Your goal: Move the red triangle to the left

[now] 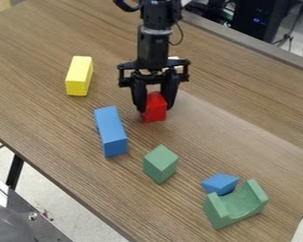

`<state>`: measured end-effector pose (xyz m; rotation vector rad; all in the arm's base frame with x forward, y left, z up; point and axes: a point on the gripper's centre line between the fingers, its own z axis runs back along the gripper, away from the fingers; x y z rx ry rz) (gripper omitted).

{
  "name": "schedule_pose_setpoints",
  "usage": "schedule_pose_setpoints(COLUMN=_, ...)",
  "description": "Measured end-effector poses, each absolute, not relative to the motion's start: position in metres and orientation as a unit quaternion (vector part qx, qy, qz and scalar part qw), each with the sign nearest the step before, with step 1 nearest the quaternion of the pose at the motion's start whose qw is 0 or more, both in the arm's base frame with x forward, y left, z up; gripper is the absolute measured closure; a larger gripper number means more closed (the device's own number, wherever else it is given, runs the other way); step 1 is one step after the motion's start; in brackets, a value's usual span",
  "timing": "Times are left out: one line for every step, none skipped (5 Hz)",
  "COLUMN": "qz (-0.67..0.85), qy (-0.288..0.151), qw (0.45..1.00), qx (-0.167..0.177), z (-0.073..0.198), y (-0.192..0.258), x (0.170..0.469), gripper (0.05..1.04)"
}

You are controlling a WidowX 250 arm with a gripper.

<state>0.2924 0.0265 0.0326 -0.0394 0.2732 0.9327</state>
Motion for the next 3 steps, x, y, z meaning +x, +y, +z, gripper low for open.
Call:
schedule_pose_setpoints(qz=0.408, qy=0.135, qw=0.903, qx=-0.024, z=0.036, y=0.028, x=0.292, gripper=0.499)
schedule_pose_setpoints(qz=0.363, qy=0.100, qw=0.926, qx=-0.029, z=0.060, y=0.032, x=0.299, gripper=0.500)
schedule_pose_setpoints(qz=0.306, qy=0.077, qw=0.948, qx=-0.041, z=0.083, y=0.038, x=0.309, gripper=0.499)
